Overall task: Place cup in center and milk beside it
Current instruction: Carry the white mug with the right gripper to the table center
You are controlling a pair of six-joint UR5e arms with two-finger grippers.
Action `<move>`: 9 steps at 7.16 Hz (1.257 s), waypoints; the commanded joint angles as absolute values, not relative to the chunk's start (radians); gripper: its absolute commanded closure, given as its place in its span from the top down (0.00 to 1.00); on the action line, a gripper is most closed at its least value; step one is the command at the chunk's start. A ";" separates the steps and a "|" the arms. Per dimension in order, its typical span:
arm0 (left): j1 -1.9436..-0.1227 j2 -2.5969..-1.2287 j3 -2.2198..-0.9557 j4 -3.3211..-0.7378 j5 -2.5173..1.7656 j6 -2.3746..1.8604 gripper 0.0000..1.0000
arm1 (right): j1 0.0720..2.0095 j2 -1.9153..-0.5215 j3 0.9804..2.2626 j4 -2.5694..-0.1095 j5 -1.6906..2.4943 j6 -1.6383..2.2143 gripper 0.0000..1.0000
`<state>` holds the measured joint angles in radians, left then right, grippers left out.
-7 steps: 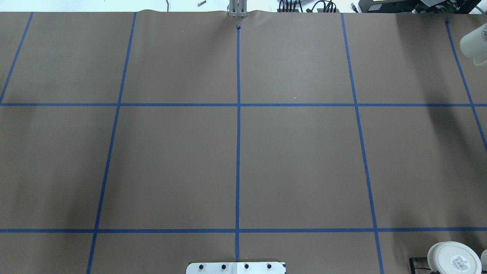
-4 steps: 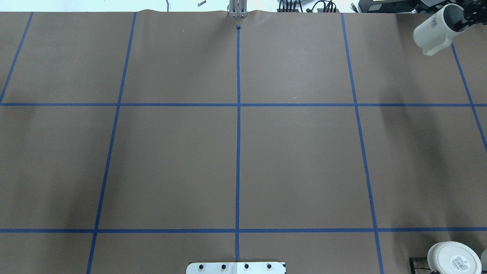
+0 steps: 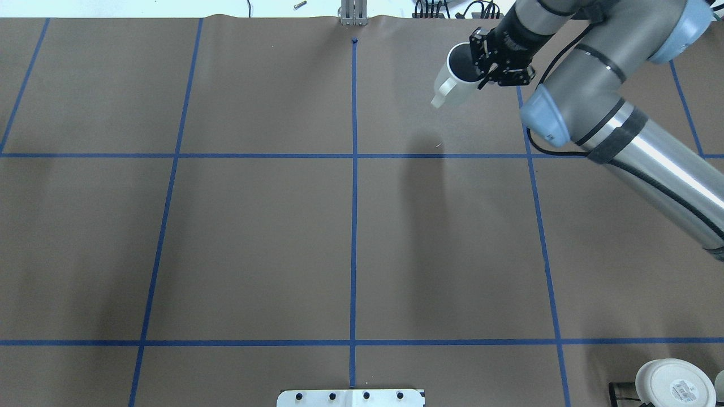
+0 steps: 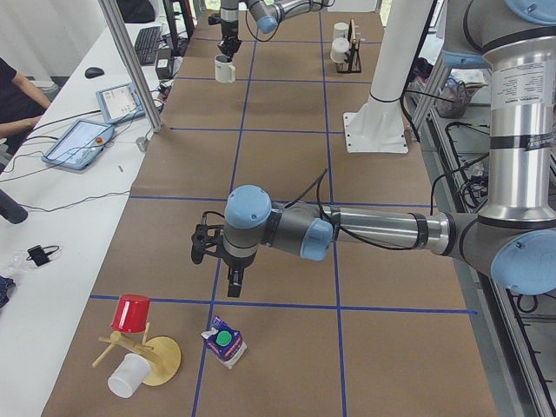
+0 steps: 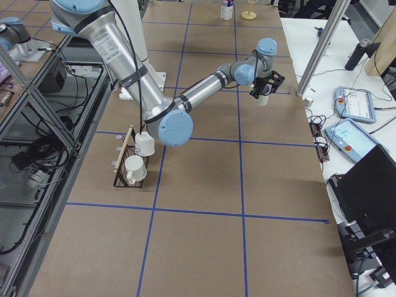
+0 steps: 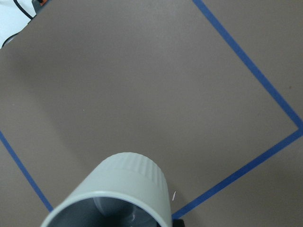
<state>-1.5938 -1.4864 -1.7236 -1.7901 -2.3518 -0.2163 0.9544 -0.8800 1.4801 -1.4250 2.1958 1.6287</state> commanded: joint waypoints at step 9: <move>-1.594 -1.485 -1.700 -1.789 -2.353 -0.213 0.98 | 0.696 -0.713 1.328 -1.422 2.028 1.894 0.00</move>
<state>-1.5942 -1.4849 -1.7051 -1.7887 -2.3531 -0.2148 0.7050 -0.7130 1.3272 -1.4222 2.0269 1.8957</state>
